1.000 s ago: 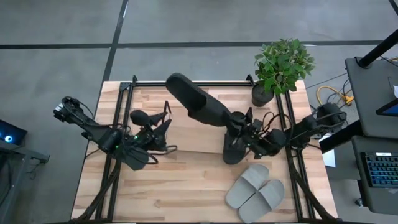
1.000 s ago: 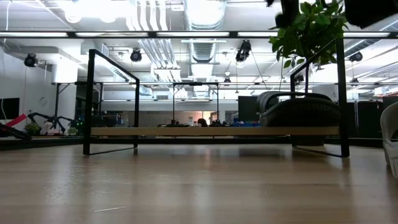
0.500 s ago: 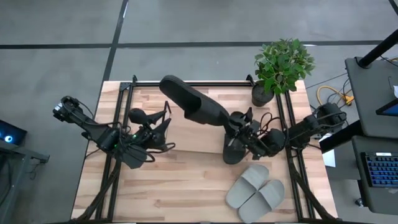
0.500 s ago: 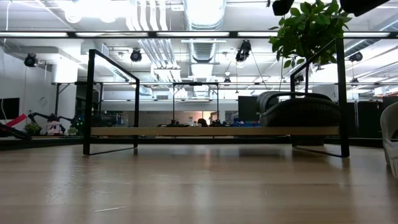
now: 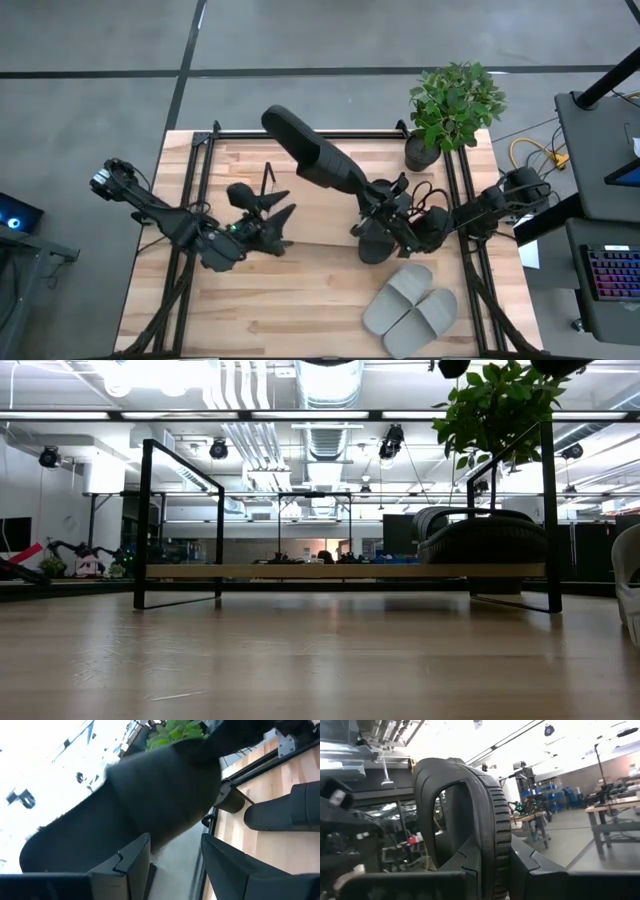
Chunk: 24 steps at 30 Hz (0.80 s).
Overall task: Pick and place slides into the shelf
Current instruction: Put the black slides on the shelf
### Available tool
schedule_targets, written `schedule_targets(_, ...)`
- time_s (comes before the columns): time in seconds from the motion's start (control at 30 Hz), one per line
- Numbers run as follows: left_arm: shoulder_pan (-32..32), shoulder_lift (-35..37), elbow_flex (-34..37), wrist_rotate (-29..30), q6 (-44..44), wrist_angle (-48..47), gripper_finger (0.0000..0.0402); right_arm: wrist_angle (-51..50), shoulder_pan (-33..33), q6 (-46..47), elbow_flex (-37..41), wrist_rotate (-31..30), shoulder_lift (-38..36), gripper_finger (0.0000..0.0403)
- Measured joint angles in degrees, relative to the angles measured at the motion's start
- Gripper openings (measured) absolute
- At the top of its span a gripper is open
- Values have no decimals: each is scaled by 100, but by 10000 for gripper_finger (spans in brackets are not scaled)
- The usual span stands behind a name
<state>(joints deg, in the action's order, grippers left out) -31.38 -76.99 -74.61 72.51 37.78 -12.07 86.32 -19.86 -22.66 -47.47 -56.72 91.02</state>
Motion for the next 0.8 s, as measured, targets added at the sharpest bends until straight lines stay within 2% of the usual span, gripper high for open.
schedule_targets(0.17,37,-354,0,-12,924,869,161,15,2,-331,-141,-11,20,40)
schedule_targets(0.5,313,-745,3,43,1137,1830,161,-2,-37,-487,-144,7,20,40)
schedule_targets(0.63,331,-591,3,168,1409,1949,161,-11,-103,-650,-124,10,20,40)
schedule_targets(0.8,331,-49,3,122,1326,1933,161,-11,-157,-806,-122,65,20,40)
